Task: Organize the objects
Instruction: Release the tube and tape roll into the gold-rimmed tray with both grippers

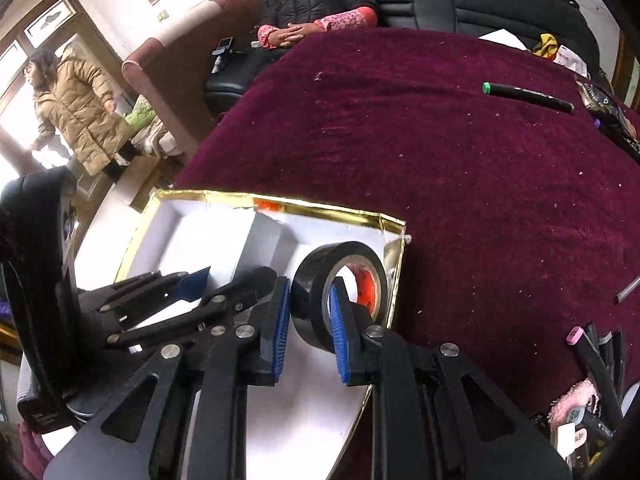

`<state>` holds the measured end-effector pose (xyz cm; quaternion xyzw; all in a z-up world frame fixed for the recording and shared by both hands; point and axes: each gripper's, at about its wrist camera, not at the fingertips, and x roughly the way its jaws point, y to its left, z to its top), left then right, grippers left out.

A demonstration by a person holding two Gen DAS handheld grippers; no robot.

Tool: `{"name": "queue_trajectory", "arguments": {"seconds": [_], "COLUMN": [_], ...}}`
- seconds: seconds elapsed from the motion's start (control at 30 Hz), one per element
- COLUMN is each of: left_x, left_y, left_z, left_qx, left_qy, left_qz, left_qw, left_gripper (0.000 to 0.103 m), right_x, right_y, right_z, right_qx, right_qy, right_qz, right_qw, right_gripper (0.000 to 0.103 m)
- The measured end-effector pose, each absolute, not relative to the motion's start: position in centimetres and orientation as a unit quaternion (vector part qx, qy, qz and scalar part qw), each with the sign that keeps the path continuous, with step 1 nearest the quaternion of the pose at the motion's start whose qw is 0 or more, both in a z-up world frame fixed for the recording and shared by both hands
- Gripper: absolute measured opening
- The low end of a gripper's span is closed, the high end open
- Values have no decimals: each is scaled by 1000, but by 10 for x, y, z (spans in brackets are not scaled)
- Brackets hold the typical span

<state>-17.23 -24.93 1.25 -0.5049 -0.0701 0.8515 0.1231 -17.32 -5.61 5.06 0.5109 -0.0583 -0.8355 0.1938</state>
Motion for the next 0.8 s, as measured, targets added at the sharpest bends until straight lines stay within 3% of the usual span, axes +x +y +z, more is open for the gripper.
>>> {"name": "queue_trajectory", "arguments": {"seconds": [0.07, 0.27, 0.7, 0.8], "left_x": [-175, -176, -102, -68], "left_y": [-250, -252, -232, -210], "left_z": [11, 16, 47, 56], "left_qx": [-507, -508, -481, -473], "left_qy": [-79, -86, -105, -101], "left_qz": [849, 848, 858, 854], "left_qw": [124, 126, 149, 192], "left_gripper": [23, 23, 26, 26], "right_x": [-178, -176, -102, -69], "right_y": [-55, -45, 25, 59], "right_z": [48, 48, 113, 117], "right_qx": [512, 510, 425, 415], "right_qy": [-65, -97, -126, -132], "right_qz": [-834, -831, -873, -879], "right_qw": [194, 200, 204, 196], "right_gripper": [20, 42, 44, 53]}}
